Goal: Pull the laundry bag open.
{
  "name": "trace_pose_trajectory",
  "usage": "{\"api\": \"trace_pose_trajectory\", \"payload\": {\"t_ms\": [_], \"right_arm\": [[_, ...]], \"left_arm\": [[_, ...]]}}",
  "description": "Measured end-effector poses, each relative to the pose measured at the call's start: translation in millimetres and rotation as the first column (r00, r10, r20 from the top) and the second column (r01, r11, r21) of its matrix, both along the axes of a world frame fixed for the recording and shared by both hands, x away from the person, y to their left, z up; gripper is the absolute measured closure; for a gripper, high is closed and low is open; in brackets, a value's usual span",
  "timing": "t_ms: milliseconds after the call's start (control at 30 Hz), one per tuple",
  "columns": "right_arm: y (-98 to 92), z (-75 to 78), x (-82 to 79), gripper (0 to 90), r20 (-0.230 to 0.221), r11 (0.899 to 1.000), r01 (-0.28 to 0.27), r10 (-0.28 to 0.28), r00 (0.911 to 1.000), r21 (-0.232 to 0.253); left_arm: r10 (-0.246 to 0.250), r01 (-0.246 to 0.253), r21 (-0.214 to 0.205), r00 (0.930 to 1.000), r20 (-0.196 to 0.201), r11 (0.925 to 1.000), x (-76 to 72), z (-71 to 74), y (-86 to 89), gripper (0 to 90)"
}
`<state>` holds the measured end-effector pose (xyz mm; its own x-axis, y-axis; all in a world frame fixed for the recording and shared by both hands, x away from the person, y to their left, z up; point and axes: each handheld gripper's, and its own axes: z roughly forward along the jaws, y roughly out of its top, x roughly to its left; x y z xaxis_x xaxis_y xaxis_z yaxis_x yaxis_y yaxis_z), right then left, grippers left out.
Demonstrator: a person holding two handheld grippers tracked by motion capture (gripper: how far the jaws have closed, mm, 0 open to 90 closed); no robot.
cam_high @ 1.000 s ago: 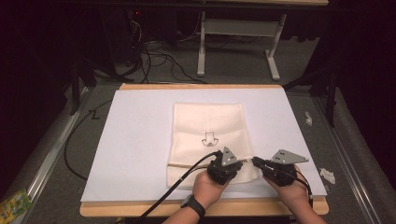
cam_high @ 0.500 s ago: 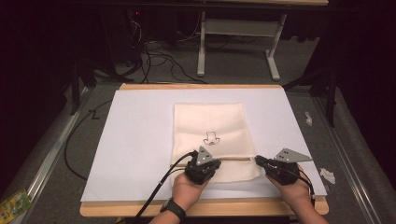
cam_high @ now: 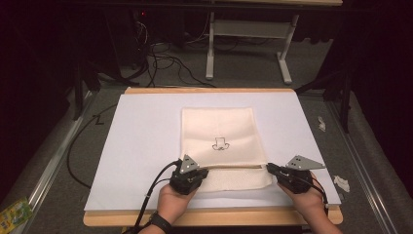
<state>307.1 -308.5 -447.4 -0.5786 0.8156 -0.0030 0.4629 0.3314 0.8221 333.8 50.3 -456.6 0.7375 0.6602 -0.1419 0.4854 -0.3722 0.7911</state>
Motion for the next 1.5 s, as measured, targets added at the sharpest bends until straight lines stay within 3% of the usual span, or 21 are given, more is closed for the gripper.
{"api": "trace_pose_trajectory", "payload": {"t_ms": [100,133,300,333,433,467,533,567,633,667,733,833,900,1067,1200,1500], "right_arm": [[-0.4,-0.6,0.3,86.6,0.004,1.0,-0.004,0.004,1.0,-0.003],[-0.7,-0.9,0.4,86.6,0.003,1.0,-0.002,0.002,1.0,-0.003],[-0.7,-1.2,-0.1,86.5,-0.001,1.0,0.009,-0.009,1.0,-0.001],[-0.8,-1.9,-1.1,86.5,-0.003,1.0,0.011,-0.011,0.9999,0.0],[-1.9,-2.6,-1.5,86.6,-0.004,1.0,0.014,-0.014,0.9999,-0.004],[-2.7,-2.7,-1.3,86.5,-0.005,1.0,0.014,-0.014,0.9999,-0.004],[-5.1,-2.3,-0.9,86.5,-0.007,1.0,0.027,-0.027,0.9996,0.004],[-5.7,-1.9,-0.9,86.5,-0.009,1.0,0.029,-0.029,0.9995,0.007],[-5.7,-1.3,-1.1,86.5,-0.006,0.999,0.033,-0.033,0.9994,0.008],[-5.4,-1.1,-1.4,86.5,-0.004,0.999,0.033,-0.033,0.9995,0.008],[-5.2,-0.6,-2.3,86.5,0.003,1.0,0.021,-0.021,0.9998,0.012],[-5.7,-0.5,-2.8,86.5,0.003,1.0,0.018,-0.018,0.9998,0.014],[-6.6,-1.3,-1.9,86.5,-0.001,1.0,0.02,-0.02,0.9998,0.015],[-5.6,0.1,-0.8,86.5,0.001,1.0,0.017,-0.017,0.9999,0.019],[-6.9,1.5,0.1,86.5,0.006,1.0,0.017,-0.017,0.9998,0.023],[-5.9,2.7,-0.9,86.5,0.013,1.0,0.014,-0.014,0.9998,0.029]], "left_arm": [[0.013,-0.013,-0.008,0.9999,-0.001,0.9999,-0.3,-1.5,11.5,87.7],[0.027,-0.027,-0.031,0.9996,-0.008,0.9991,1.0,-3.0,17.9,87.7],[0.029,-0.03,-0.03,0.9994,-0.017,0.9991,1.2,-0.9,23.9,87.7],[0.016,-0.016,0.004,0.9997,-0.018,0.9999,-0.3,1.8,27.0,87.7],[0.016,-0.015,0.041,0.9998,-0.015,0.999,-2.7,2.0,33.0,87.7],[0.025,-0.024,0.031,0.9994,-0.022,0.9992,-3.0,1.3,37.5,87.7],[0.057,-0.058,-0.036,0.9977,-0.037,0.9977,-2.7,-4.2,51.2,87.7],[0.057,-0.059,-0.044,0.9974,-0.044,0.9973,-1.6,-4.4,53.5,87.7],[0.057,-0.058,-0.03,0.998,-0.026,0.9978,-1.1,-2.3,55.1,87.7],[0.066,-0.066,-0.02,0.9978,0.002,0.9976,0.0,1.8,61.5,87.6],[0.086,-0.087,-0.043,0.9962,-0.016,0.9953,2.1,1.4,71.0,87.6],[0.1,-0.101,-0.042,0.9947,-0.025,0.994,4.0,0.6,78.8,87.6],[0.119,-0.122,-0.055,0.9914,-0.055,0.991,7.2,-1.9,88.2,87.6],[0.127,-0.131,-0.043,0.9889,-0.077,0.9905,6.4,-5.8,89.8,87.6],[0.126,-0.128,-0.028,0.9896,-0.069,0.9913,4.2,-5.1,90.7,87.6],[0.141,-0.144,-0.037,0.9867,-0.082,0.9889,5.7,-3.3,94.9,87.6]]}}
